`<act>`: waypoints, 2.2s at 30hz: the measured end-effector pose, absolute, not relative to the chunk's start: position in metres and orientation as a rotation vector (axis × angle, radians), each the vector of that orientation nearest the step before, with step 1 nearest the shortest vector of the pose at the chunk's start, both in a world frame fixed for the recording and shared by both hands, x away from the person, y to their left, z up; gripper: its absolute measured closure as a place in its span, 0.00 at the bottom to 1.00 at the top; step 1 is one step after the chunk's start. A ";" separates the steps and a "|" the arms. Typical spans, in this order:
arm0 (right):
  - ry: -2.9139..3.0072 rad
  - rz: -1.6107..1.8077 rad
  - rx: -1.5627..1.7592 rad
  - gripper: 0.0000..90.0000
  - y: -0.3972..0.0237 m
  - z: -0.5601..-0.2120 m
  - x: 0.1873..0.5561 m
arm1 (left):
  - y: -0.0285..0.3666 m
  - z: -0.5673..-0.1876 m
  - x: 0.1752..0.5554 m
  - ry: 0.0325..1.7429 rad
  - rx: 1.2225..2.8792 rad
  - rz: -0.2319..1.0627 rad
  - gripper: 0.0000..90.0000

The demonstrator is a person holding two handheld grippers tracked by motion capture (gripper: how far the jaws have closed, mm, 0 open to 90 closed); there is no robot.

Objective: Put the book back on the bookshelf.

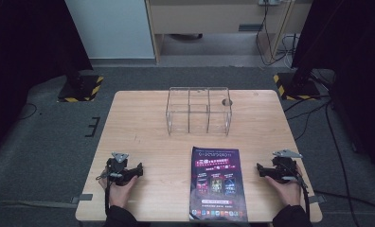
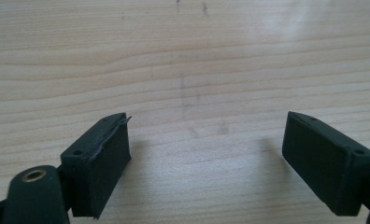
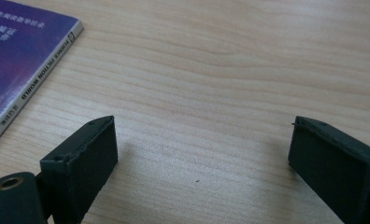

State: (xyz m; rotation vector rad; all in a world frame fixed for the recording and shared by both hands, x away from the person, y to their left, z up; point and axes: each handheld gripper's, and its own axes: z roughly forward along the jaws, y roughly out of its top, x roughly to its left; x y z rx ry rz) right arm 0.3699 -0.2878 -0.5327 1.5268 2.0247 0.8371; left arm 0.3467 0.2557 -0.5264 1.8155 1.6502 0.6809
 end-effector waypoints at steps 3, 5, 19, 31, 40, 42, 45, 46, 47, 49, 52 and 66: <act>2.021 0.879 1.521 0.09 -0.289 -0.528 0.368 | 0.252 -0.520 0.343 1.626 1.798 0.682 0.18; 1.994 0.932 1.526 0.09 -0.290 -0.522 0.365 | 0.249 -0.517 0.340 1.605 1.796 0.677 0.19; 1.946 1.068 1.521 0.12 -0.292 -0.508 0.352 | 0.232 -0.498 0.327 1.539 1.745 0.633 0.23; 1.950 1.113 1.454 0.11 -0.278 -0.501 0.347 | 0.214 -0.489 0.323 1.484 1.722 0.581 0.25; 1.945 1.144 1.433 0.11 -0.270 -0.494 0.344 | 0.191 -0.485 0.321 1.423 1.760 0.570 0.27; 1.948 1.147 1.427 0.11 -0.269 -0.492 0.344 | 0.186 -0.485 0.322 1.418 1.759 0.562 0.27; 1.951 1.145 1.421 0.12 -0.267 -0.491 0.343 | 0.180 -0.483 0.322 1.402 1.769 0.562 0.27; 1.955 1.142 1.415 0.12 -0.266 -0.491 0.343 | 0.178 -0.483 0.322 1.401 1.769 0.562 0.27; 1.963 1.138 1.412 0.12 -0.264 -0.491 0.343 | 0.175 -0.483 0.323 1.393 1.772 0.558 0.28; 1.967 1.139 1.412 0.12 -0.262 -0.491 0.343 | 0.171 -0.483 0.323 1.385 1.778 0.558 0.28; 1.977 1.136 1.414 0.12 -0.260 -0.492 0.342 | 0.164 -0.483 0.323 1.372 1.792 0.554 0.28; 2.021 1.151 1.391 0.13 -0.249 -0.496 0.339 | 0.136 -0.484 0.326 1.320 1.825 0.523 0.31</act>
